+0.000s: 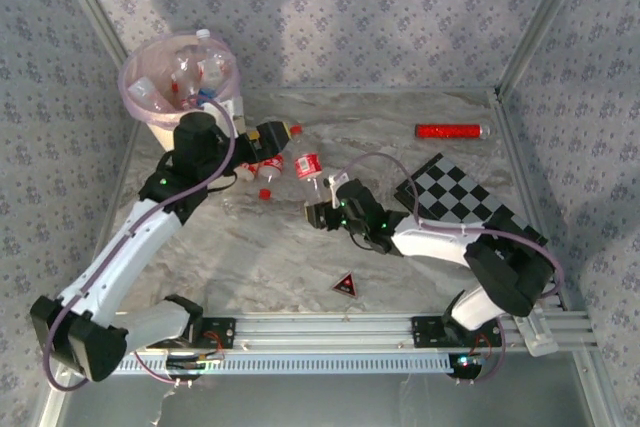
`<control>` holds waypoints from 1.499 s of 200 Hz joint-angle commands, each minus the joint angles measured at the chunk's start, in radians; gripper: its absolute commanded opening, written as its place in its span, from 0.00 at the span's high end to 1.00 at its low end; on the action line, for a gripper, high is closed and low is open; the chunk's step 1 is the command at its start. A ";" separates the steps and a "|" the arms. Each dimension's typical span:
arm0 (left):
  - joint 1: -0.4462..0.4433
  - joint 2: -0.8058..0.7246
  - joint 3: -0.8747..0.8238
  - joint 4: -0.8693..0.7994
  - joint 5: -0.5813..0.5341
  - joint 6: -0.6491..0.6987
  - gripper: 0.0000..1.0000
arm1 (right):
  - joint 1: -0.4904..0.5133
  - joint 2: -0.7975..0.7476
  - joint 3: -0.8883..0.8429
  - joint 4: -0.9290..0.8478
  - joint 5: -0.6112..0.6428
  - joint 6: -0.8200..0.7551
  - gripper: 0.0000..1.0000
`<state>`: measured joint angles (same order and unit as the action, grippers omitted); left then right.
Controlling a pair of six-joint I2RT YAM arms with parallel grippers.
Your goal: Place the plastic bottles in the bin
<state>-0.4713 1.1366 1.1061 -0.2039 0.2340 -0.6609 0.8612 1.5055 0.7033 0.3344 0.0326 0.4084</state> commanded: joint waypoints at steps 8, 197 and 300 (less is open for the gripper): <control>-0.047 0.035 0.028 -0.002 -0.138 0.063 0.00 | 0.056 -0.086 -0.047 0.147 0.011 -0.096 0.60; -0.048 0.184 -0.042 0.173 0.003 -0.046 0.63 | 0.108 -0.154 -0.084 0.156 0.070 -0.176 0.53; 0.178 0.068 0.340 -0.116 -0.043 0.192 0.81 | 0.114 -0.291 -0.050 -0.097 0.196 -0.221 0.00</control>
<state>-0.3897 1.2896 1.3193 -0.2451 0.2180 -0.5632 0.9714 1.2598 0.6464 0.3218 0.1562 0.2081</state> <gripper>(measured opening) 0.395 0.997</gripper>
